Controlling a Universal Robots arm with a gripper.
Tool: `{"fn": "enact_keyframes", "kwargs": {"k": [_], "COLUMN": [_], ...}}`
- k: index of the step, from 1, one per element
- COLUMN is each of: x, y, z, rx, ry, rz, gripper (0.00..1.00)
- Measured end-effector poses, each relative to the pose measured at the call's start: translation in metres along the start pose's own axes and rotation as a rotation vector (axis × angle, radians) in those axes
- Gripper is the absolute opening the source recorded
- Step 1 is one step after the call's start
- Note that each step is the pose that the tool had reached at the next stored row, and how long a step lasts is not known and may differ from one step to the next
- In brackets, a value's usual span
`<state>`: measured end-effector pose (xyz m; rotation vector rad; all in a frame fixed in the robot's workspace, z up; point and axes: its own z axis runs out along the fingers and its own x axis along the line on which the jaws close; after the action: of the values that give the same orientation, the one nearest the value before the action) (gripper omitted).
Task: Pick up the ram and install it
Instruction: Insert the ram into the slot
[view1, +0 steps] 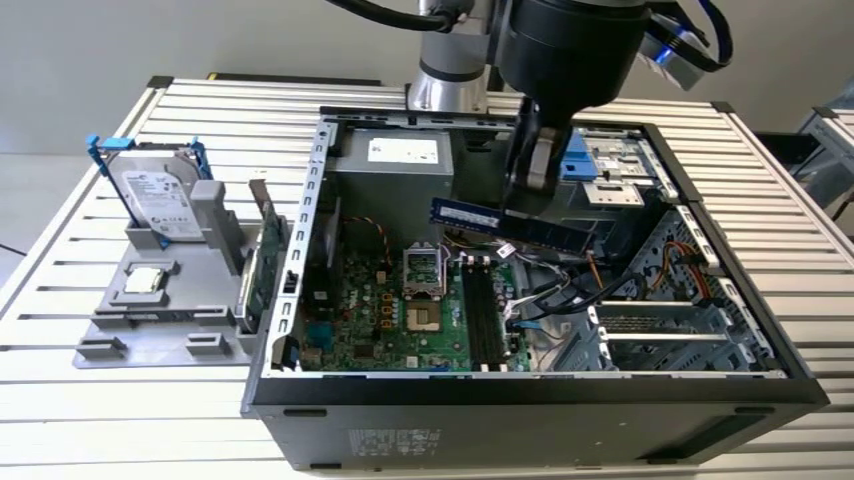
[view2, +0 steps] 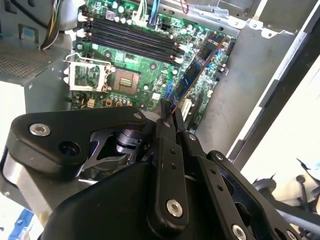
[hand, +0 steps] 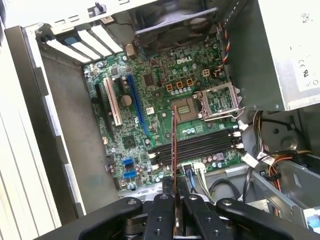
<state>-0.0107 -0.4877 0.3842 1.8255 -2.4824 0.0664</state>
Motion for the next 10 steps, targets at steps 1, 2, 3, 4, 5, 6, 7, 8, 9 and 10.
{"fn": "enact_keyframes", "kwargs": {"k": [1,2,3,4,5,6,7,8,9,10], "x": [0.0,0.0,0.0,0.0,0.0,0.0,0.0,0.0,0.0,0.0], "y": [0.0,0.0,0.0,0.0,0.0,0.0,0.0,0.0,0.0,0.0], "z": [0.0,0.0,0.0,0.0,0.0,0.0,0.0,0.0,0.0,0.0], "rx": [-0.0006,-0.0011,-0.0017,-0.0022,-0.0028,-0.0033,-0.0039,-0.0045,-0.005,-0.0056], "ry": [0.0,0.0,0.0,0.0,0.0,0.0,0.0,0.0,-0.0001,-0.0001], "rz": [0.007,0.015,0.022,0.03,0.038,0.045,0.053,0.06,0.068,0.076], "gripper": [0.0,0.0,0.0,0.0,0.0,0.0,0.0,0.0,0.0,0.0]}}
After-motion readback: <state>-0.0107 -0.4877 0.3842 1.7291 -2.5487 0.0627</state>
